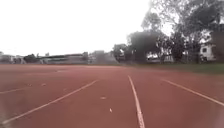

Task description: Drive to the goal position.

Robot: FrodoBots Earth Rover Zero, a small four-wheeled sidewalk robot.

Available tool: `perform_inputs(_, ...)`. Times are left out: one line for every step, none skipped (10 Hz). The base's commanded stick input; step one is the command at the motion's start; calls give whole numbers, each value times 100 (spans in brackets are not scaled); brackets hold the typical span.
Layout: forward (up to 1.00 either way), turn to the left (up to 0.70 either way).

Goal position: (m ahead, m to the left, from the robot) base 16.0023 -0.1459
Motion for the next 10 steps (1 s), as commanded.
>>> perform_inputs(45, 0)
perform_inputs(45, 0)
perform_inputs(45, 0)
perform_inputs(45, 0)
perform_inputs(45, 0)
perform_inputs(45, 0)
perform_inputs(45, 0)
perform_inputs(45, 0)
perform_inputs(45, 0)
perform_inputs(45, 0)
